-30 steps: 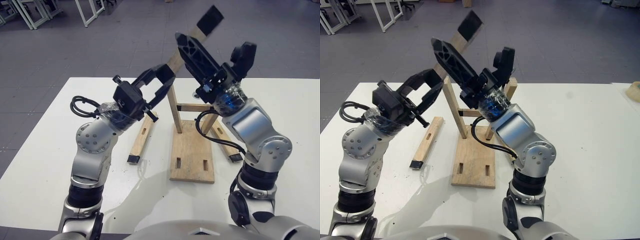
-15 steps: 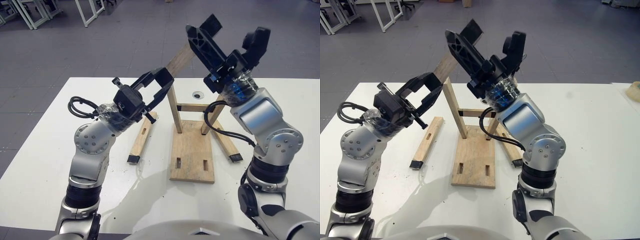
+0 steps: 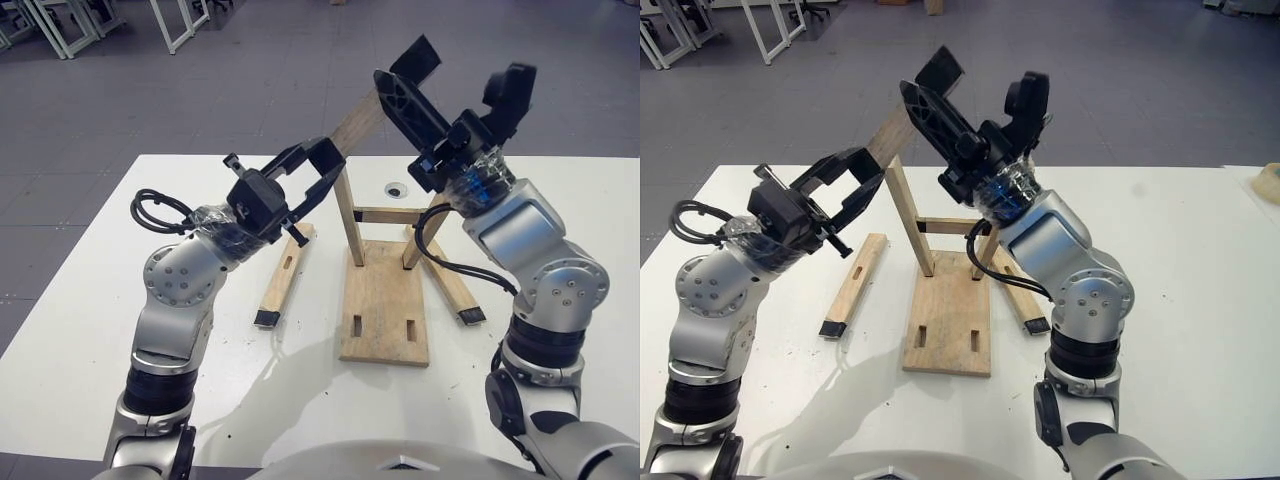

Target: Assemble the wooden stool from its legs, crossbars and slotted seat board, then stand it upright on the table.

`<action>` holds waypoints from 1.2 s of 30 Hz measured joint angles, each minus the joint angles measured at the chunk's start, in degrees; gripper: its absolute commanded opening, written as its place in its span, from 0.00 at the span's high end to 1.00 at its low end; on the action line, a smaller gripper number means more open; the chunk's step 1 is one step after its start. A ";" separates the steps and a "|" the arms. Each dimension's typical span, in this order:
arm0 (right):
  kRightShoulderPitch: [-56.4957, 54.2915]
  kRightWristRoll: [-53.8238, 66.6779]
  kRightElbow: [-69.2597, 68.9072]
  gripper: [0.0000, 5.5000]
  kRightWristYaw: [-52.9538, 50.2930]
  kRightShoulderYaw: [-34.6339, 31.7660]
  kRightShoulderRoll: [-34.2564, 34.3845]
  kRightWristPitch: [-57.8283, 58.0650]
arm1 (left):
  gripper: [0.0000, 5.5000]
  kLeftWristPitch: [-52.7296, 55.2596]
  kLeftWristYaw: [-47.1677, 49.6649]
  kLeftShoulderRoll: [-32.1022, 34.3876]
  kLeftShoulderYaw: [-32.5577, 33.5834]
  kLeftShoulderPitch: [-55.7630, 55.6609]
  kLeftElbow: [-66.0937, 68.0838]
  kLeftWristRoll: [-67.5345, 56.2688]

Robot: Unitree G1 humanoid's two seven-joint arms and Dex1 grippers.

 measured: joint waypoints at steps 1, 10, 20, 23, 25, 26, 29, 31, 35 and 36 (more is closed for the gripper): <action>0.02 0.88 0.43 0.93 -1.06 -0.79 -0.07 -0.01 | 0.61 -0.25 0.05 0.18 1.00 0.00 0.00 0.00; 9.37 8.98 -3.18 0.93 -4.84 -4.66 -6.83 1.99 | 0.57 -15.49 -1.44 2.97 3.45 12.97 11.35 5.28; 34.35 -14.72 1.55 0.93 26.93 -6.87 -29.63 1.85 | 0.57 -22.52 4.82 1.88 7.56 17.68 24.00 8.18; 31.51 -16.97 9.39 0.93 28.64 -9.77 -29.07 -0.30 | 0.57 -22.44 6.00 1.47 7.25 17.56 24.80 9.32; 27.68 -16.87 14.05 0.93 26.72 -11.53 -26.10 -1.16 | 0.57 -22.10 6.60 1.08 6.16 17.31 24.82 10.04; 26.25 -16.94 16.04 0.93 26.07 -11.67 -24.87 -1.26 | 0.57 -21.37 7.00 0.81 5.99 17.25 24.79 10.27; 21.08 -18.94 24.41 0.93 24.87 -11.73 -21.03 -2.35 | 0.57 -19.77 7.43 0.42 5.71 17.23 24.61 10.54; 19.05 -20.40 28.73 0.93 25.55 -11.69 -19.92 -3.36 | 0.57 -19.40 7.70 0.37 5.68 17.20 24.58 10.54; 16.65 -24.92 37.39 0.93 27.38 -11.61 -17.83 -5.62 | 0.57 -18.85 7.71 0.37 5.40 17.07 24.52 10.57; 16.09 -26.06 38.76 0.93 27.91 -11.31 -17.07 -6.01 | 0.57 -18.66 7.71 0.37 5.36 17.08 24.48 10.59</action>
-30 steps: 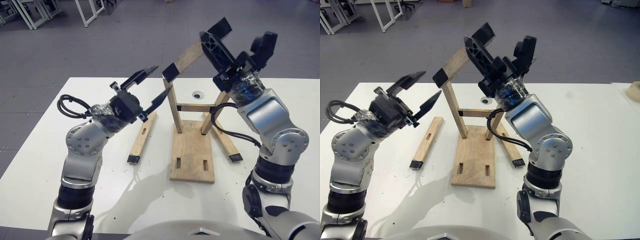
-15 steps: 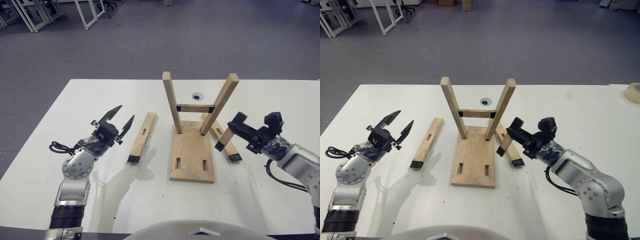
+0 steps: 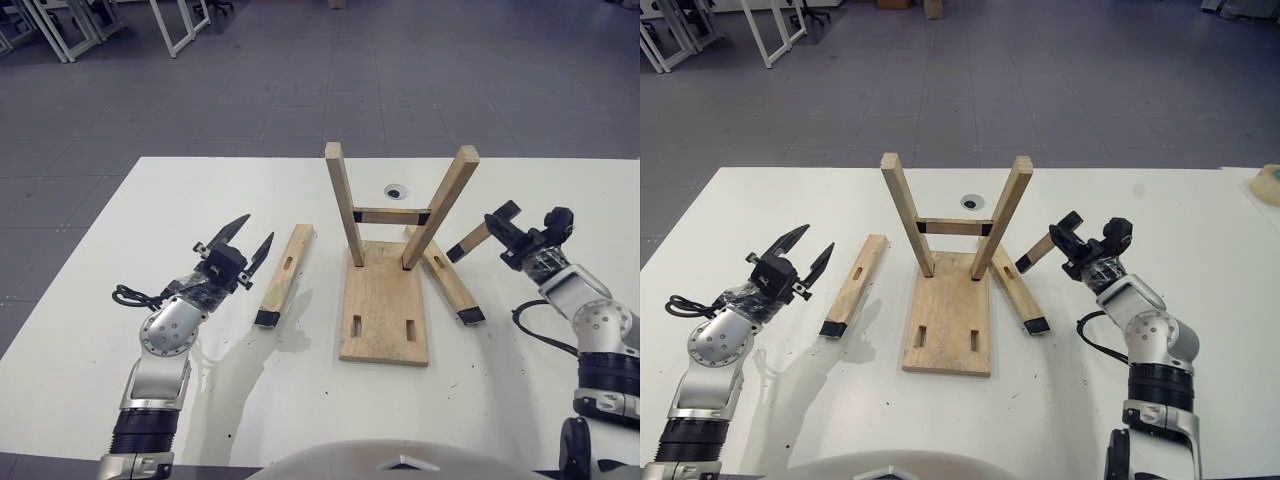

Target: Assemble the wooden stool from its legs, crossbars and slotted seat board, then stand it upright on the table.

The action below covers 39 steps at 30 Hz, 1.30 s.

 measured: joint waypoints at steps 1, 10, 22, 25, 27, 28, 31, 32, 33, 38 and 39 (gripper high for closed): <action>-0.40 -0.41 0.67 0.93 0.57 0.30 0.47 -0.04 | 0.57 0.03 0.01 0.00 -0.01 0.00 -0.06 0.01; -1.46 -4.71 1.05 0.93 3.45 1.65 2.25 -0.13 | 0.57 0.99 0.70 -0.52 -0.12 0.38 -1.45 0.01; 6.15 -21.89 -18.03 0.93 -11.18 5.73 1.80 -2.41 | 0.57 2.31 1.24 -0.66 -0.07 0.51 -1.77 0.00; 7.96 -29.11 -21.96 0.93 -17.10 7.38 1.43 -2.29 | 0.57 2.57 1.36 -0.88 -0.08 0.71 -1.94 0.00; 8.38 -31.69 -22.39 0.93 -19.19 7.57 1.90 -2.84 | 0.57 2.67 1.48 -1.02 -0.08 0.71 -2.08 0.00; 8.66 -32.25 -22.40 0.93 -19.77 7.47 2.53 -3.62 | 0.57 2.67 1.59 -1.04 -0.08 0.71 -2.08 0.02; 10.26 -32.40 -21.03 0.93 -20.41 5.08 4.86 -7.90 | 0.57 2.70 1.80 -1.44 -0.08 0.74 -2.16 0.05; 11.18 -32.29 -20.35 0.93 -20.37 3.96 5.68 -10.23 | 0.57 2.71 1.81 -1.56 -0.08 0.84 -2.24 0.05; 12.04 -32.13 -19.84 0.93 -20.21 3.01 6.40 -12.26 | 0.57 2.72 1.83 -1.59 -0.08 0.91 -2.28 0.06; 15.20 -31.31 -19.73 0.93 -18.79 0.61 7.85 -17.32 | 0.57 2.86 1.86 -1.61 -0.07 1.23 -2.85 0.07; 15.15 -31.31 -19.98 0.93 -18.74 0.61 7.84 -16.92 | 0.57 2.91 1.87 -1.61 -0.07 1.30 -2.89 0.07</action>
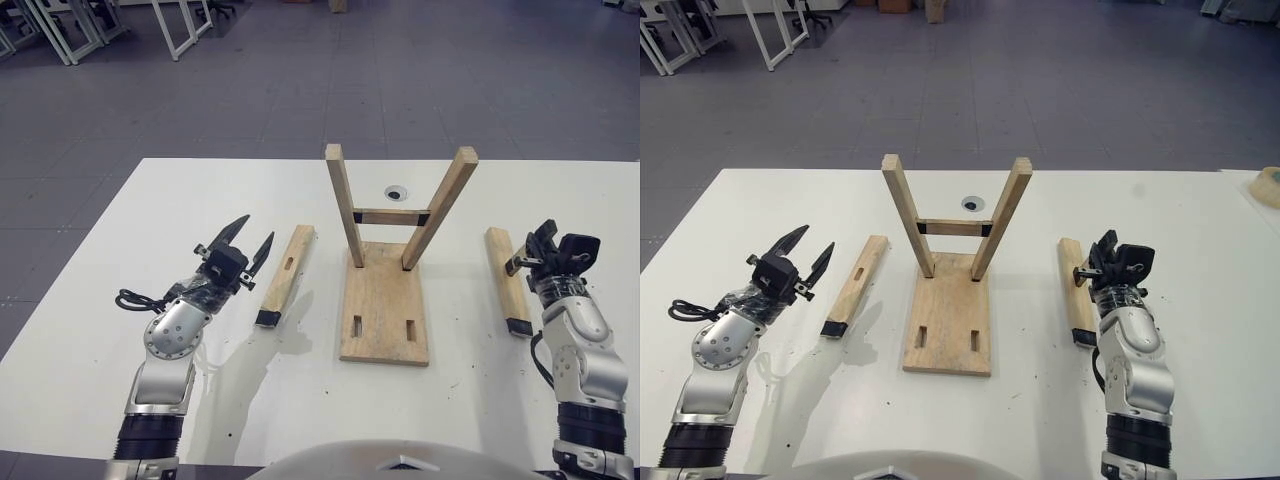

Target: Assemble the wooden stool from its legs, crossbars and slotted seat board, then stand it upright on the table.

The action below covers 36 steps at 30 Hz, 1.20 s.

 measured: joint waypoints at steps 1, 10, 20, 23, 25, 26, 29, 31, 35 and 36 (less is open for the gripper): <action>-0.12 0.02 -0.21 0.93 0.00 0.00 -0.01 0.45 | 0.57 0.02 0.01 0.00 0.00 0.01 0.00 0.00; -2.67 0.07 -7.24 0.72 -1.41 0.54 -0.17 7.10 | 0.57 -0.24 0.71 -0.08 -0.04 0.16 0.01 0.02; -30.17 0.05 -14.83 0.66 -8.87 -2.76 -4.58 17.34 | 0.57 -1.88 0.88 -0.01 -0.03 1.20 1.26 0.04; -34.51 -1.83 -8.84 0.66 -7.14 -2.10 -7.01 14.97 | 0.57 -1.89 0.99 -0.03 -0.07 1.16 1.41 0.06; -30.54 -3.28 -4.41 0.66 -5.99 -0.51 -7.28 14.42 | 0.57 -1.88 1.06 -0.07 -0.09 1.17 1.41 0.09; -28.08 -4.14 -2.81 0.66 -5.41 0.12 -7.11 13.78 | 0.57 -1.87 1.11 -0.10 -0.09 1.18 1.40 0.09; -18.69 -6.71 4.61 0.66 -3.81 2.67 -5.42 11.03 | 0.57 -1.79 1.18 -0.18 -0.13 1.31 1.44 0.08; -18.88 -8.00 7.28 0.66 -3.45 3.16 -6.44 9.36 | 0.57 -1.78 1.18 -0.19 -0.12 1.32 1.46 0.06; -19.13 -8.97 8.17 0.66 -3.27 1.74 -8.11 9.33 | 0.57 -1.67 1.14 -0.19 -0.12 1.26 1.99 0.03; -19.14 -8.75 6.88 0.66 -3.26 1.67 -7.76 10.47 | 0.57 -1.66 1.12 -0.18 -0.13 1.23 2.03 0.02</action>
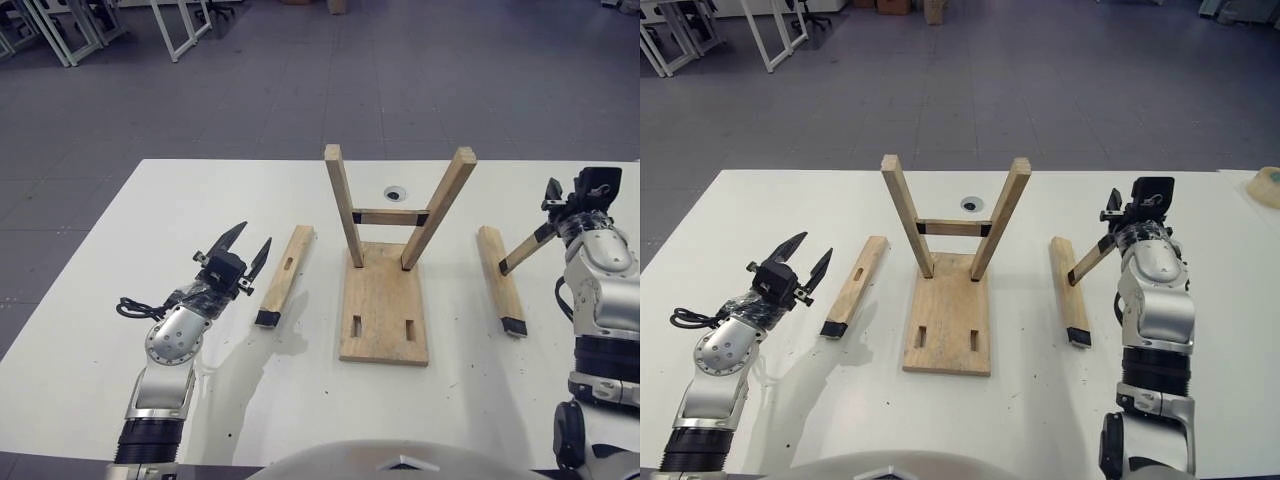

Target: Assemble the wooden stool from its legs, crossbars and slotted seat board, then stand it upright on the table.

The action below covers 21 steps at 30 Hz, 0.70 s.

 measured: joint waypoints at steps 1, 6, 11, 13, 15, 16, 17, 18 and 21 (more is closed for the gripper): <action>-0.01 0.93 -1.58 0.66 0.06 -0.09 0.73 1.17 | 0.57 0.01 0.00 0.00 -0.01 -0.01 0.01 0.00; -3.50 4.35 -13.23 0.66 -0.84 -2.16 2.60 3.90 | 0.57 0.06 0.05 -0.02 -0.01 -0.02 -0.02 0.02; 3.27 6.22 -27.01 0.48 -1.95 -3.18 5.08 6.01 | 0.57 -0.19 0.19 -0.15 0.02 0.35 -0.06 0.05; 11.56 4.24 -30.05 0.41 -0.57 -1.64 6.17 1.03 | 0.57 -0.40 0.32 -0.38 -0.01 0.91 -0.09 0.07; 20.17 3.58 -31.89 0.34 0.69 -0.18 8.06 -3.37 | 0.57 -0.65 0.32 -0.50 -0.27 1.21 -0.10 0.12; 24.59 3.14 -32.46 0.32 1.04 0.41 9.45 -4.89 | 0.57 -0.73 0.32 -0.52 -0.37 1.27 -0.09 0.14; 27.15 2.45 -32.64 0.28 1.15 0.69 9.92 -5.97 | 0.57 -0.80 0.31 -0.52 -0.41 1.30 -0.07 0.15; 30.85 1.27 -32.78 0.26 1.28 1.31 10.45 -8.31 | 0.57 -0.85 0.29 -0.48 -0.37 1.41 -0.04 0.14; 39.70 -0.85 -29.99 0.18 1.78 2.40 12.45 -13.07 | 0.57 -0.87 0.22 -0.34 -0.32 1.80 0.47 0.14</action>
